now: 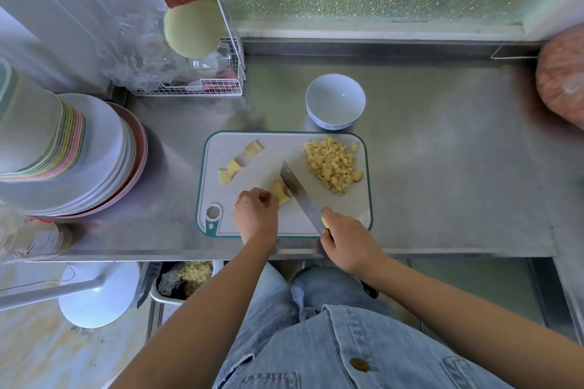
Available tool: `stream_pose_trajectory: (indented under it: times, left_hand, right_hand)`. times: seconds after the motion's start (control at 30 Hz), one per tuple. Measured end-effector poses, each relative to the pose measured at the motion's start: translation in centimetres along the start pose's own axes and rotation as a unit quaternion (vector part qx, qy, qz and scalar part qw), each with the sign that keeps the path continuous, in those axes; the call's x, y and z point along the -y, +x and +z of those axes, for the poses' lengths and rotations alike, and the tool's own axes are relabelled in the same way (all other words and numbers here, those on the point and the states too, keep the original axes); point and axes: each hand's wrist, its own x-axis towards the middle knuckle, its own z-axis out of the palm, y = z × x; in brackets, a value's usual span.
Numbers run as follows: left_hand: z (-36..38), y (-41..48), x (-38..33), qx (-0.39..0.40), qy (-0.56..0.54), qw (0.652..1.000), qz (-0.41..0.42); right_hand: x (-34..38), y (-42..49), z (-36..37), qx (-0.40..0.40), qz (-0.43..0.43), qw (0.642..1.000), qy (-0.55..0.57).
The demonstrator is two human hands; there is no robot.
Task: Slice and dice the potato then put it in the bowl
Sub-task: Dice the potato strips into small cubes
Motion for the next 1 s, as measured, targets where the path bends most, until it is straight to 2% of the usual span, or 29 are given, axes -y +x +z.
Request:
stream_pose_trajectory:
  times: [0.3,1.0]
  left_hand:
    - [-0.6,1.0,-0.7,0.038,-0.023,0.998,-0.051]
    - [-1.1,2.4,-1.3,0.093,-0.053,0.991,-0.075]
  right_hand:
    - [0.6,0.5,-1.2,-0.023,0.019,1.0,0.006]
    - [3.1,1.0,-1.7,0.024,0.043,0.999,-0.022]
